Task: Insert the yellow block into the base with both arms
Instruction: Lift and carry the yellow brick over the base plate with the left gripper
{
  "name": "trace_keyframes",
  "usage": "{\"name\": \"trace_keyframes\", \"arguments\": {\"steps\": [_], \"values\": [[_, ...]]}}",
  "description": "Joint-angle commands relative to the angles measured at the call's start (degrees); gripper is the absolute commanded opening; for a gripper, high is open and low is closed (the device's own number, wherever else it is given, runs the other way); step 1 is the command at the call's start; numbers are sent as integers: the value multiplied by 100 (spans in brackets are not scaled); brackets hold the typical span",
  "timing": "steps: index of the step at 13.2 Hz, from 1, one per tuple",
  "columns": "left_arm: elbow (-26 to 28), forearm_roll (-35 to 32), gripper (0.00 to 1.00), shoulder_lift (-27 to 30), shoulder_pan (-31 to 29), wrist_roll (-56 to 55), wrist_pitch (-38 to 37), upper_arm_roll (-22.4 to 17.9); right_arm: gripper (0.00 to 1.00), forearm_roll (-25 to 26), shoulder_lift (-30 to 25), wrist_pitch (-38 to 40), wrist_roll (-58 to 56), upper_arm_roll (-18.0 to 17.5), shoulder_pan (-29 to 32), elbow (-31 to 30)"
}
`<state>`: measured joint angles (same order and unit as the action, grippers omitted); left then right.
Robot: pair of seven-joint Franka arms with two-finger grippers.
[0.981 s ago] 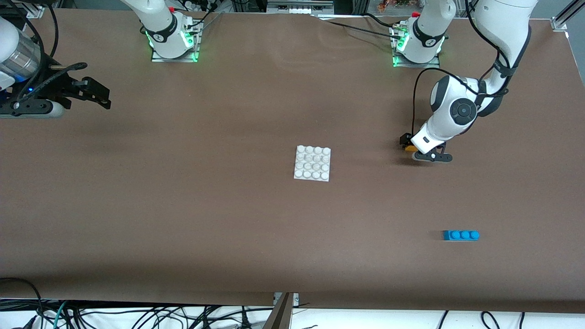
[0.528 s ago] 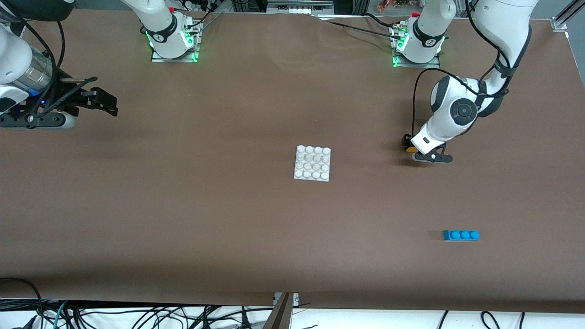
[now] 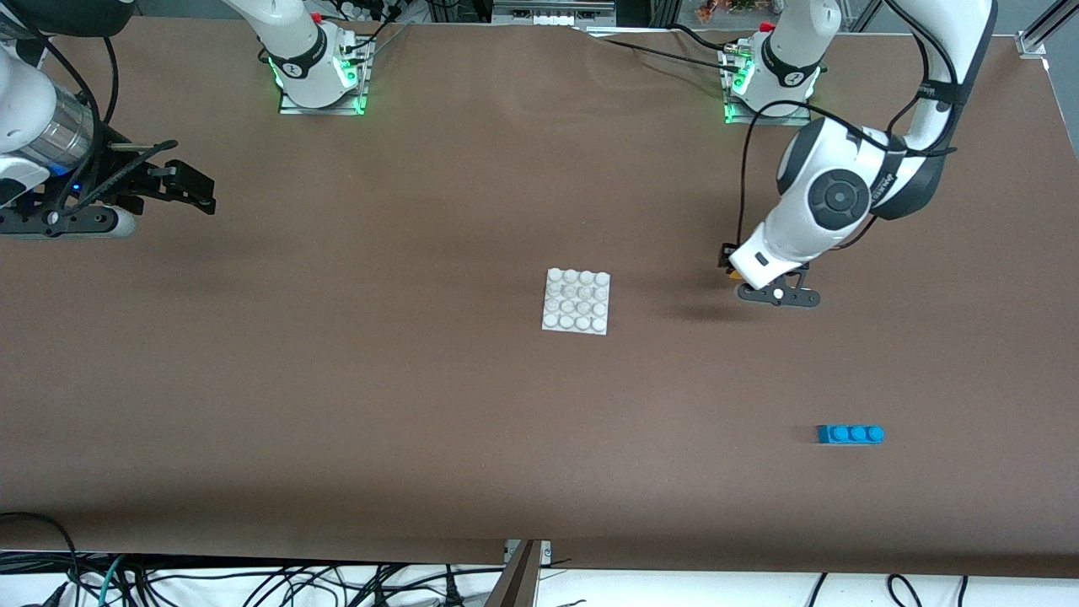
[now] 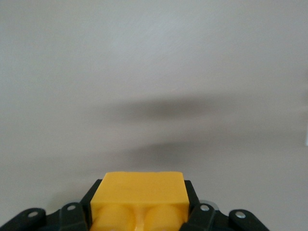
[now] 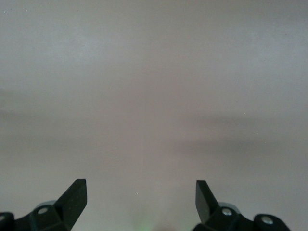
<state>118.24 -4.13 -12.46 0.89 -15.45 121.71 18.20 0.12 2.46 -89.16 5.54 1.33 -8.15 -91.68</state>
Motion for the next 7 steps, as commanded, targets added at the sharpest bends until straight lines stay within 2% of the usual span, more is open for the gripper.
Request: {"name": "trace_keyframes", "arguments": {"steps": [1, 3, 7], "values": [[-800, 87, 12, -423, 16, -221, -385, 367, 100, -4, 27, 65, -97, -45, 24, 124], [-1178, 167, 12, -861, 217, -527, -376, 614, 100, -4, 36, 39, -97, -45, 24, 124], [-2601, 88, 13, -2038, 1122, -1661, -376, 606, 100, -12, 62, -49, -97, -36, 33, 124]]}}
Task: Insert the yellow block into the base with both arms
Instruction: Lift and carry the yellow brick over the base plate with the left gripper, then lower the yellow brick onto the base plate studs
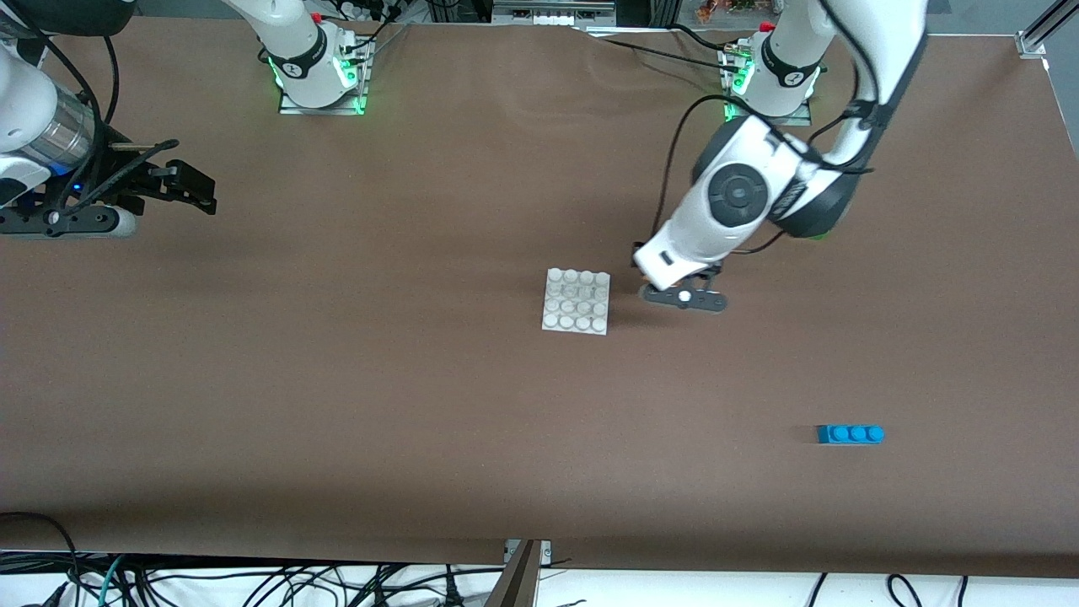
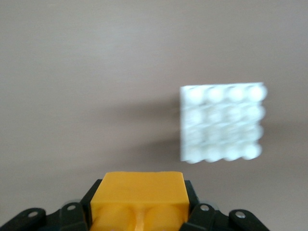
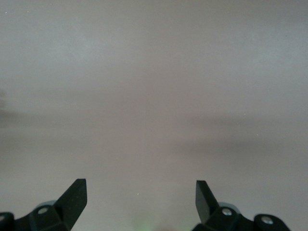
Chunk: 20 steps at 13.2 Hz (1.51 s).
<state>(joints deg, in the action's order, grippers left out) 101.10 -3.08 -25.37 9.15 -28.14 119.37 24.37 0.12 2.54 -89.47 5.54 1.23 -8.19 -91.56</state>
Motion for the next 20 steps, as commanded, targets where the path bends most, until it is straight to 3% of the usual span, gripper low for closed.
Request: {"name": "trace_keyframes", "arguments": {"steps": [1, 3, 6, 14, 20], "values": [[-1100, -26, 13, -993, 506, -559, -142, -46, 100, -12, 53, -27, -97, -26, 36, 112], [-1425, -43, 13, -1407, 876, -1033, -116, -151, 100, -21, 53, -27, -97, -26, 36, 103], [-1480, -648, 12, -1610, 1605, -1614, -81, -616, 100, -21, 45, -27, -88, -35, 36, 112], [-1418, -868, 12, -1989, 1730, -1739, 736, -802, 100, -21, 45, -18, -88, -35, 36, 103], [-1392, -1019, 12, -2077, 1853, -1976, 702, -793, 100, -21, 53, -18, -88, -26, 36, 103]]}}
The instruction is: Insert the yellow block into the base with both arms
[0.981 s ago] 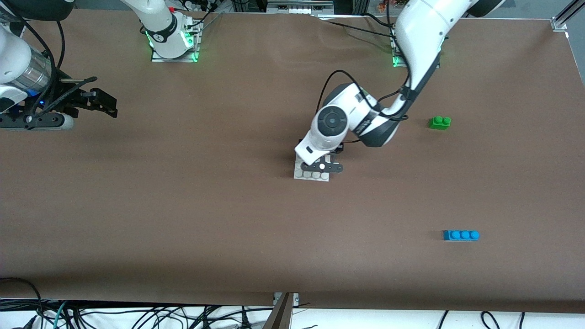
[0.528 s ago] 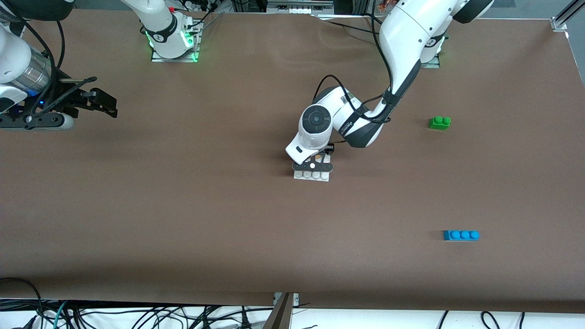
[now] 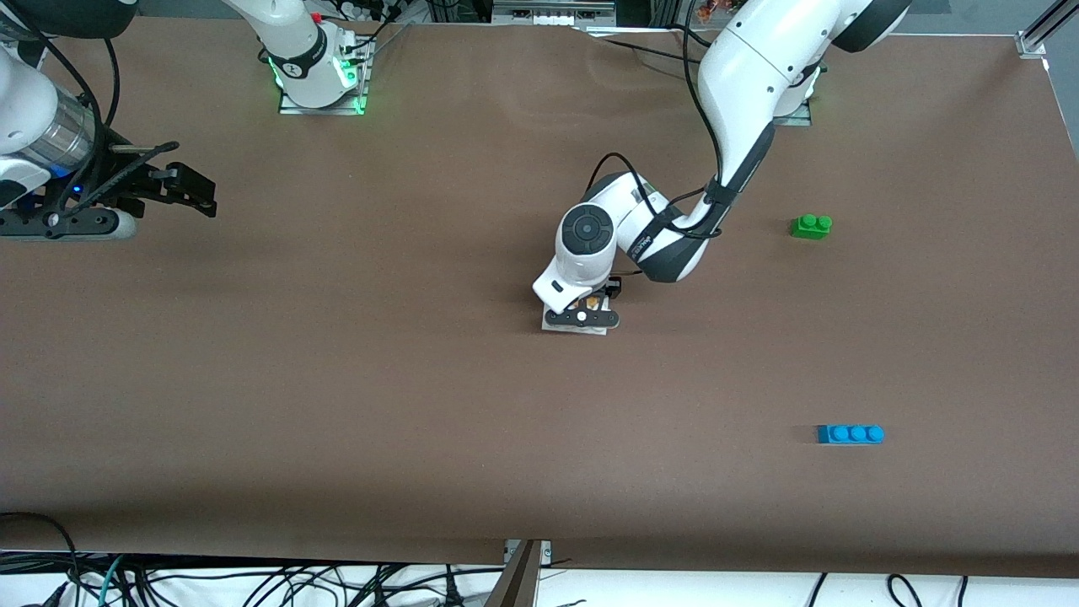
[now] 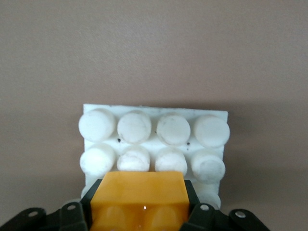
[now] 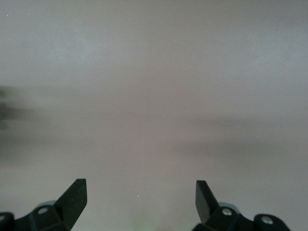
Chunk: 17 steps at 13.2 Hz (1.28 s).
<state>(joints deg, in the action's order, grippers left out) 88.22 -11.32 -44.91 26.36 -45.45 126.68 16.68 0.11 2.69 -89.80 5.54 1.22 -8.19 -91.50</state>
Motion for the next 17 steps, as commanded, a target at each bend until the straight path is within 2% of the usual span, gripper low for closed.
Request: {"name": "trace_keyframes", "arguments": {"steps": [1, 10, 17], "values": [[-103, -186, 12, -106, 132, -245, -64, -25, 100, -20, 30, 16, -88, -34, 37, 97], [-15, -204, 13, -114, 115, -122, -126, -16, 100, -20, 29, 16, -88, -34, 37, 97], [-33, -134, 17, -159, 53, 432, -91, -16, 100, -20, 30, 7, -88, -34, 37, 97]]}}
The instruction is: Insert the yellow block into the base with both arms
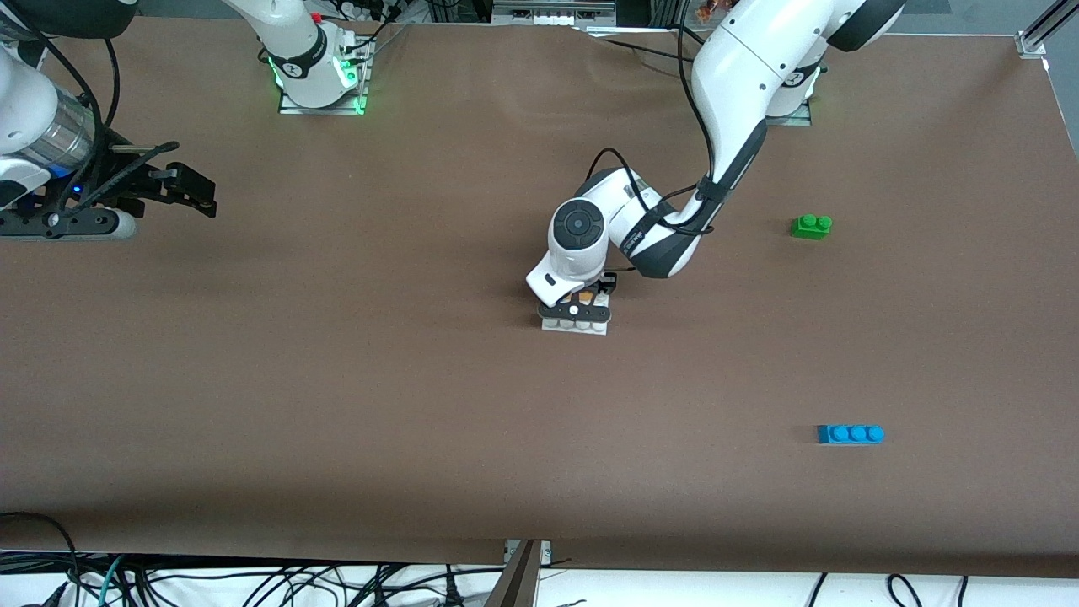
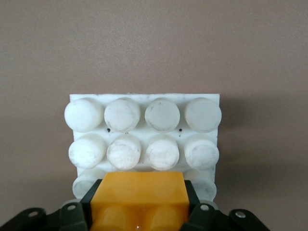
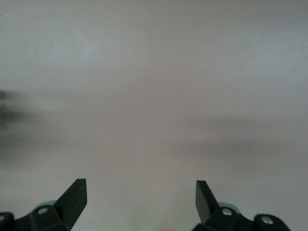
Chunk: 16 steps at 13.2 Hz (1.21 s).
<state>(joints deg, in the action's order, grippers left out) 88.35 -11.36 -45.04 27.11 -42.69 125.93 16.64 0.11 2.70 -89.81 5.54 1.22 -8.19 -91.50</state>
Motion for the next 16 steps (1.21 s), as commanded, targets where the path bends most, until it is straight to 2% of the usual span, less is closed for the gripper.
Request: {"name": "trace_keyframes", "arguments": {"steps": [1, 3, 6, 16], "values": [[-46, -113, 17, -145, -56, 156, -16, -11, 100, -20, 37, 16, -88, -34, 37, 97], [-81, 27, 18, -215, -100, 199, -7, -3, 100, -20, 37, 7, -88, -34, 37, 97], [-90, 589, 18, -224, -206, 525, 2, -3, 100, -20, 37, 7, -88, -34, 37, 97], [-72, 547, 18, -207, -83, 543, -51, 15, 100, -29, 29, -2, -88, -43, 28, 106]]}}
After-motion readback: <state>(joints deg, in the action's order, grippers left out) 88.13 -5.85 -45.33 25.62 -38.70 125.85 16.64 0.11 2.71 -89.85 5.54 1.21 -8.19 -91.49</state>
